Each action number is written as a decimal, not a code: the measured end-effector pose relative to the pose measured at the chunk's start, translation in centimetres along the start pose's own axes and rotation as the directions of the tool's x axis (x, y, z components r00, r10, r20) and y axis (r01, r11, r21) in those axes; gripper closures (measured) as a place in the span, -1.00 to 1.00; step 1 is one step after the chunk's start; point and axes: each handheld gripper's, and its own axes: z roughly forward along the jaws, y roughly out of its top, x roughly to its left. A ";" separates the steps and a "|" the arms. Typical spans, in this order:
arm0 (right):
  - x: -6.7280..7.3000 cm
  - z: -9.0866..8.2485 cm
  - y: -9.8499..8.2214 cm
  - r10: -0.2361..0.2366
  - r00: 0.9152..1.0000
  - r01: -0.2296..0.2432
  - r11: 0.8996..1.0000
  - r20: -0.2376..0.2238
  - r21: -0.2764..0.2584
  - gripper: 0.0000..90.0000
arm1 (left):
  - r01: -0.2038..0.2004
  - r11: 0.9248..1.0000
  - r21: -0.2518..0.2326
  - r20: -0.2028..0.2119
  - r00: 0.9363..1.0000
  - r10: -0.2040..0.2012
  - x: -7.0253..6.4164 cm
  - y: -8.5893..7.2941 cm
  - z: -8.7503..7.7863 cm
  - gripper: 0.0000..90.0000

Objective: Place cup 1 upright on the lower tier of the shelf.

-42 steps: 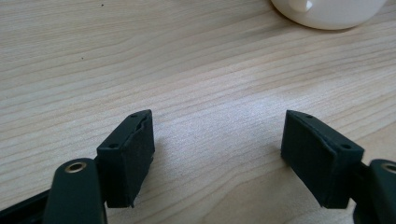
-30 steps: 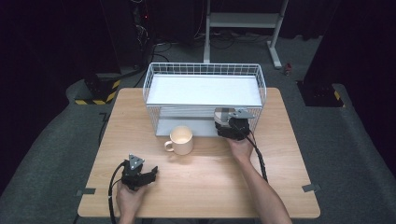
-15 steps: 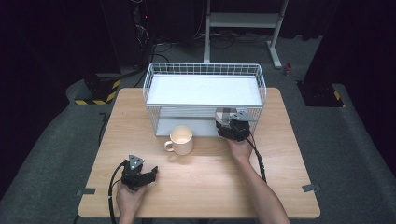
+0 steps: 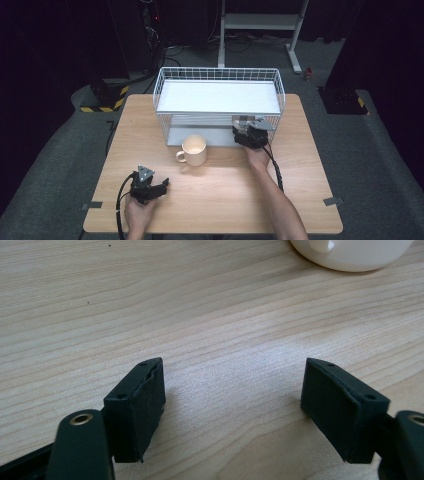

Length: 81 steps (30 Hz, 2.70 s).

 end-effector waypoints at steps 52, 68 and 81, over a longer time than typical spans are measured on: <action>-1.2 -1.3 0.7 0.025 0.999 -0.023 0.995 -0.021 0.093 -0.82 | 0.001 1.000 -0.002 0.001 1.000 -0.001 0.0 0.0 0.0 -0.41; -0.8 -3.3 0.9 0.045 0.997 -0.040 0.994 -0.055 0.097 -0.82 | 0.001 1.000 -0.002 0.002 1.000 -0.001 0.0 0.0 0.0 -0.41; -0.6 -5.9 0.9 0.060 0.991 -0.051 0.996 -0.123 0.070 -0.73 | 0.002 1.000 -0.001 0.002 1.000 -0.002 0.0 0.0 0.0 -0.41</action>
